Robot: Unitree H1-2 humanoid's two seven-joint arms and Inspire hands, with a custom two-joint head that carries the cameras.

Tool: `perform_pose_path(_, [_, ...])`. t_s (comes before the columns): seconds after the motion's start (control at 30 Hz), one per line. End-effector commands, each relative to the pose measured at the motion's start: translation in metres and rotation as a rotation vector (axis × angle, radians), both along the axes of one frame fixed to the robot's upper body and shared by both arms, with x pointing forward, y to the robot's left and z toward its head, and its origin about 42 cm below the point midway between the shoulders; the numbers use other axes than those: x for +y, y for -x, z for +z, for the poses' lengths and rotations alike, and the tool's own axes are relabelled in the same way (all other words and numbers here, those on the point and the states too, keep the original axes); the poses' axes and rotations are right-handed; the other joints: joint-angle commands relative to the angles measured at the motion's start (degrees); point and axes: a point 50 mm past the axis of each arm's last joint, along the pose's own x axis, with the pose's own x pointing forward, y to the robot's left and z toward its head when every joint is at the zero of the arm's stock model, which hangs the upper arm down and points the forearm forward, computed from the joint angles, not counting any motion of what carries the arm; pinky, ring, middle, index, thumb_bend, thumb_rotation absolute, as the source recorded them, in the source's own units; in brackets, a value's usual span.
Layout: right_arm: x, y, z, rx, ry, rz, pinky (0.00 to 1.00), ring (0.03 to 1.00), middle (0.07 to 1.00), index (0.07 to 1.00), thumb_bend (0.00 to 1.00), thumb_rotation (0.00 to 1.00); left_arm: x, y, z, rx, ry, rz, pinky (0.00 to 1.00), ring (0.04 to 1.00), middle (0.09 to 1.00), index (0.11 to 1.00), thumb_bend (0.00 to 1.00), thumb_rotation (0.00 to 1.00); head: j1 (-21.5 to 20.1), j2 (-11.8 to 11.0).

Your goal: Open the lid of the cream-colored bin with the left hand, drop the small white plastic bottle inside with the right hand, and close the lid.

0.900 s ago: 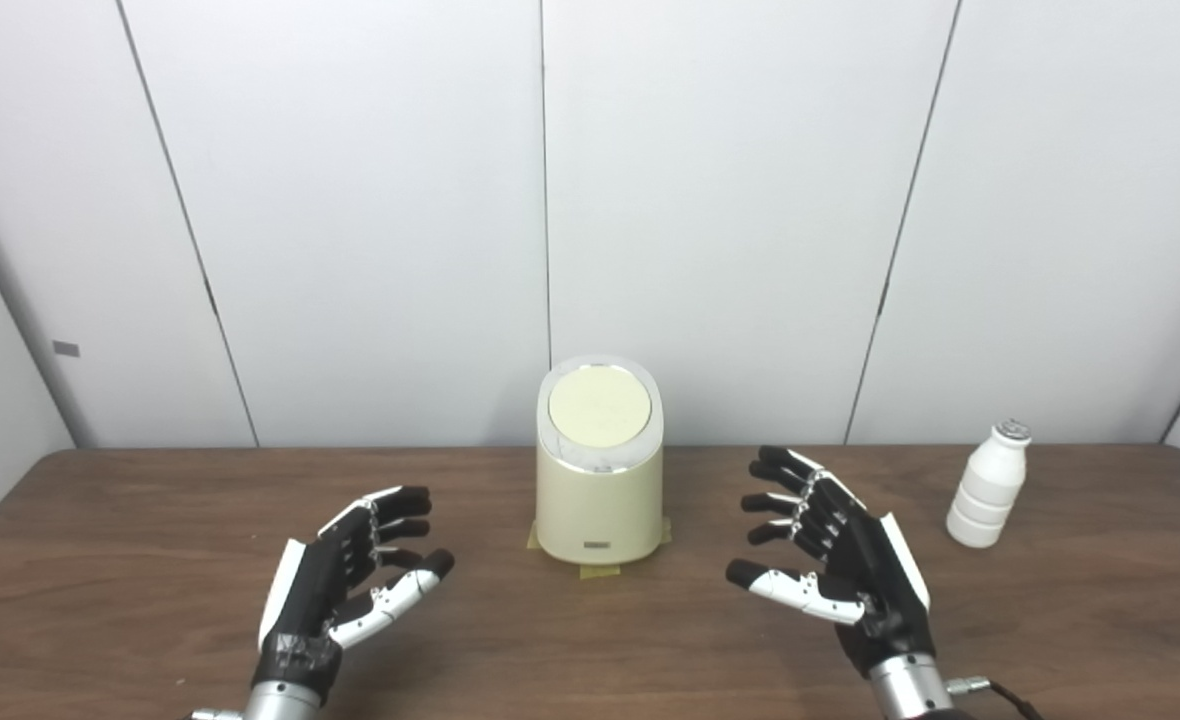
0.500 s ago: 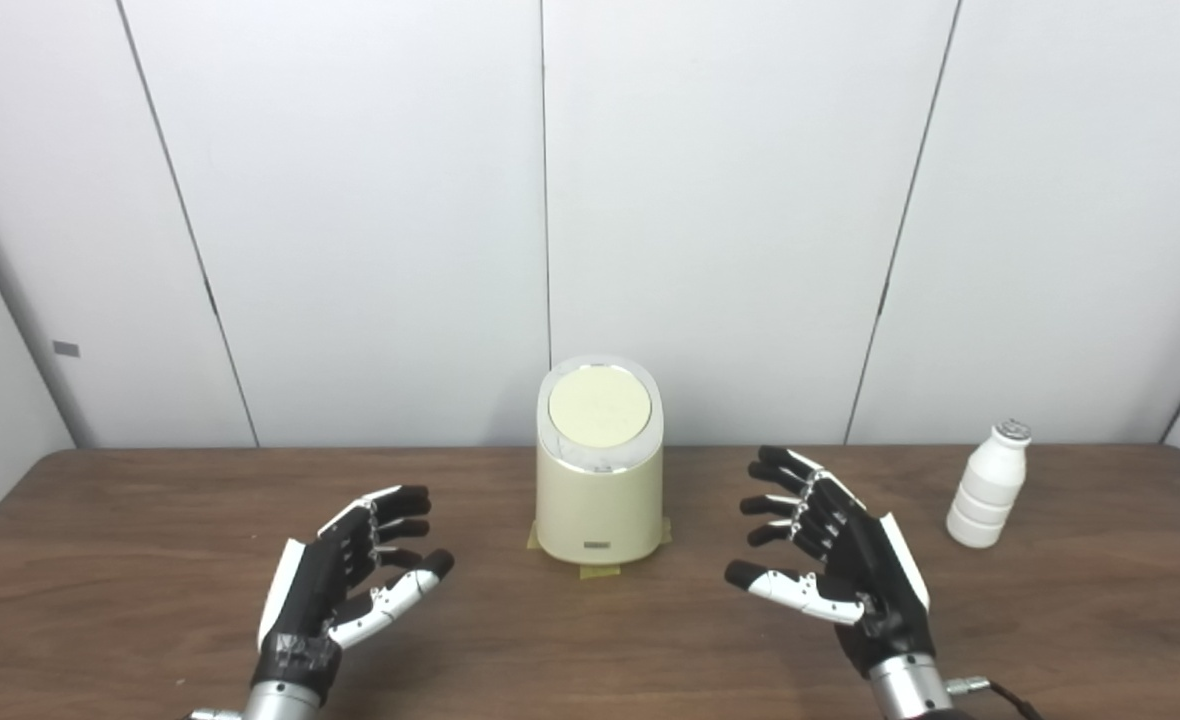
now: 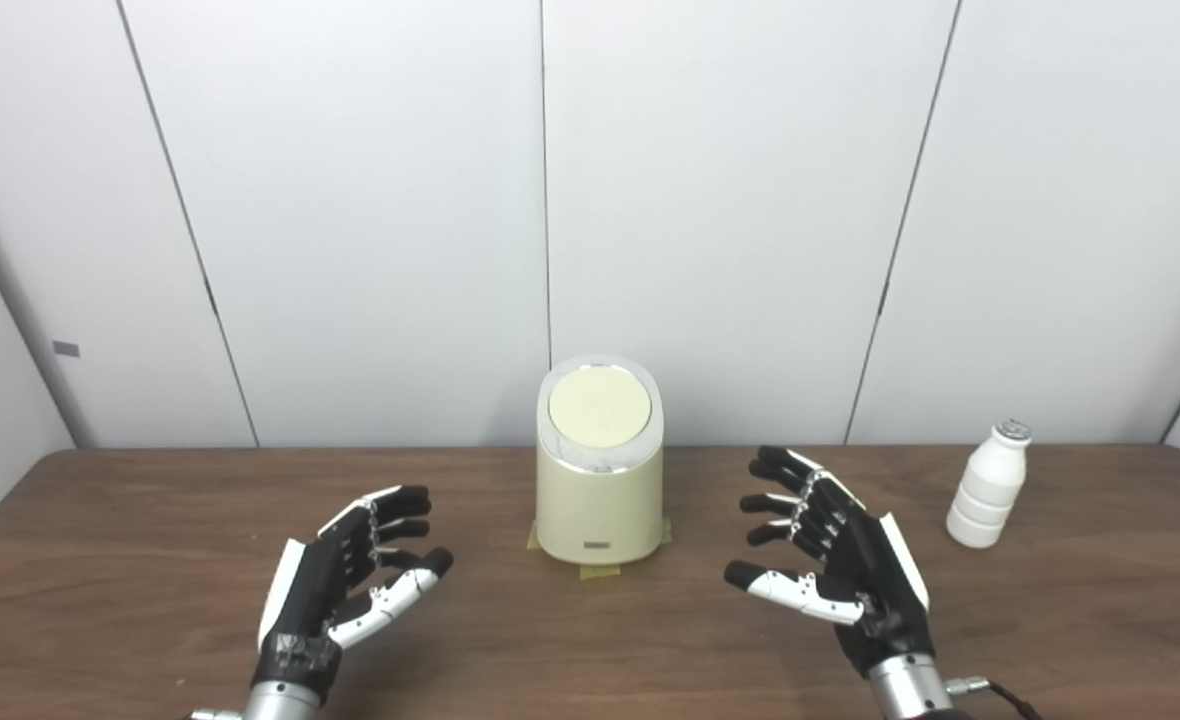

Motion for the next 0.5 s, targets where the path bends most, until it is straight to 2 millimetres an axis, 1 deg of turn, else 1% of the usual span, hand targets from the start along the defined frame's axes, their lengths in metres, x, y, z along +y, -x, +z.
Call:
perform_pose_path(0.0, [0.003, -0.006, 0.022, -0.083, -0.009, 0.008, 0.52, 0.666, 0.783, 0.770, 0.80, 0.18, -0.007, -0.009, 0.024, -0.100, 0.006, -0.002, 0.61, 0.756, 0.796, 0.818, 0.74, 0.33, 0.1, -0.1])
perform_pose_path(0.07, [0.002, -0.008, 0.020, -0.080, -0.011, 0.007, 0.52, 0.667, 0.784, 0.771, 0.80, 0.18, -0.011, -0.010, 0.028, -0.110, 0.005, -0.001, 0.66, 0.799, 0.845, 0.873, 0.74, 0.36, 0.3, -0.3])
perform_pose_path(0.13, [0.001, -0.009, 0.019, -0.081, -0.011, 0.005, 0.52, 0.665, 0.781, 0.768, 0.80, 0.18, -0.016, -0.014, 0.035, -0.123, -0.006, 0.000, 0.76, 0.856, 0.897, 0.927, 0.77, 0.40, 0.5, -0.7])
perform_pose_path(0.2, [0.000, -0.010, 0.018, -0.083, -0.008, 0.000, 0.52, 0.663, 0.776, 0.769, 0.80, 0.18, -0.021, -0.023, 0.048, -0.139, -0.020, -0.003, 0.85, 0.917, 0.946, 0.978, 0.82, 0.46, 0.7, -0.9])
perform_pose_path(0.27, [0.000, -0.011, 0.017, -0.083, -0.007, -0.003, 0.52, 0.664, 0.772, 0.772, 0.80, 0.19, -0.025, -0.034, 0.060, -0.152, -0.035, -0.009, 0.92, 0.953, 0.969, 0.995, 0.84, 0.46, 0.8, -1.4])
perform_pose_path(0.33, [0.000, -0.012, 0.017, -0.085, -0.003, -0.005, 0.52, 0.660, 0.768, 0.771, 0.80, 0.19, -0.028, -0.045, 0.073, -0.163, -0.058, -0.014, 0.95, 0.968, 0.982, 0.999, 0.86, 0.47, 0.8, -1.6])
perform_pose_path(0.37, [0.000, -0.012, 0.017, -0.086, -0.001, -0.005, 0.52, 0.659, 0.769, 0.772, 0.80, 0.20, -0.029, -0.048, 0.077, -0.166, -0.063, -0.015, 0.96, 0.972, 0.986, 1.000, 0.86, 0.47, 0.8, -1.6])
perform_pose_path(0.47, [0.001, -0.014, 0.016, -0.083, 0.004, -0.009, 0.52, 0.656, 0.765, 0.772, 0.80, 0.21, -0.039, -0.065, 0.096, -0.161, -0.065, -0.014, 0.97, 0.987, 0.997, 1.000, 0.85, 0.45, 0.8, -2.0])
